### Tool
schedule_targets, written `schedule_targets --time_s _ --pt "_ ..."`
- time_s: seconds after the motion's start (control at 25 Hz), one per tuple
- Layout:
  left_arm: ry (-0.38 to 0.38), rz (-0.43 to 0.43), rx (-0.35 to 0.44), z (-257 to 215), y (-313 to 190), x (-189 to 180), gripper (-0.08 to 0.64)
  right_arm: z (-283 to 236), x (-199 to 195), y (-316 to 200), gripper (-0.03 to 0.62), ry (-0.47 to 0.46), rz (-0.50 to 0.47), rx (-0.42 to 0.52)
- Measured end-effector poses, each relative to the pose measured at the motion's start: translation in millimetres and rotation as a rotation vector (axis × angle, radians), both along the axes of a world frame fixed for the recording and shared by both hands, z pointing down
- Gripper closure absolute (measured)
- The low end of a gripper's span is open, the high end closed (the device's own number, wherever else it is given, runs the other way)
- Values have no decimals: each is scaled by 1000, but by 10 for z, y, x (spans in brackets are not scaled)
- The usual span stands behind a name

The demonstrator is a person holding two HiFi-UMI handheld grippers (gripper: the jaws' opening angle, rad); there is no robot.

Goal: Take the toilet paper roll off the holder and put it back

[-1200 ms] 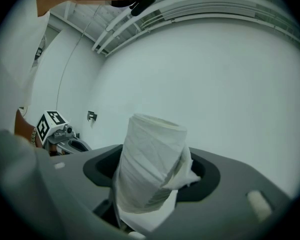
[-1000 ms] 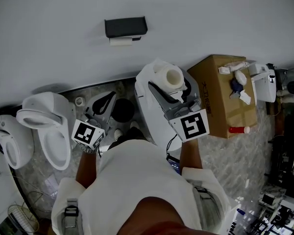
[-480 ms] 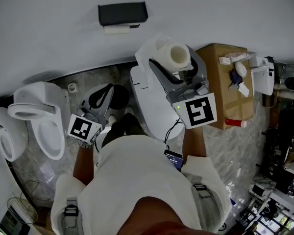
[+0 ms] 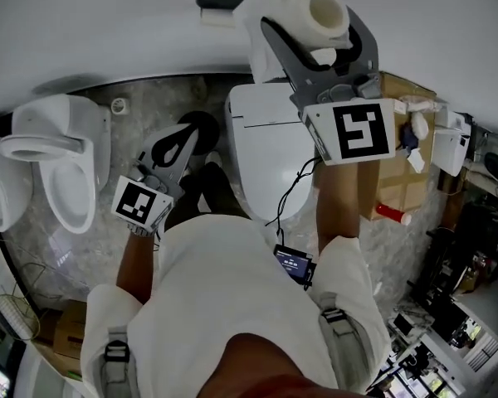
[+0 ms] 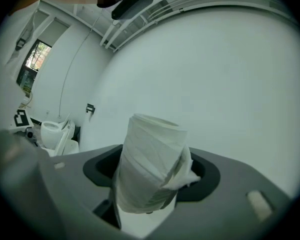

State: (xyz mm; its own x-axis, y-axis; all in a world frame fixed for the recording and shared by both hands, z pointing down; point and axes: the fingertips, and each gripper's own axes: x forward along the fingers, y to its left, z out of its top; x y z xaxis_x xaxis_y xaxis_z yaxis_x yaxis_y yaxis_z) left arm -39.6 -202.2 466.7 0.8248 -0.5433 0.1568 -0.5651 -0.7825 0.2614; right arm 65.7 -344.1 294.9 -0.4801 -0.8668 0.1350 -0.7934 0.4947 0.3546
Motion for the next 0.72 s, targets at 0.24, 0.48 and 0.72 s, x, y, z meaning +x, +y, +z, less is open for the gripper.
schedule_targets --time_s 0.24,0.48,0.72 --pt "-35 -12 -29 265 -43 -104 563 177 -92 -595 270 12 -2 -27" --pt "-15 -41 -33 259 -132 -111 563 397 -168 -988 270 19 5 -79" --pt "-29 -45 -41 313 -166 -155 563 654 -210 -1176 270 25 11 -133"
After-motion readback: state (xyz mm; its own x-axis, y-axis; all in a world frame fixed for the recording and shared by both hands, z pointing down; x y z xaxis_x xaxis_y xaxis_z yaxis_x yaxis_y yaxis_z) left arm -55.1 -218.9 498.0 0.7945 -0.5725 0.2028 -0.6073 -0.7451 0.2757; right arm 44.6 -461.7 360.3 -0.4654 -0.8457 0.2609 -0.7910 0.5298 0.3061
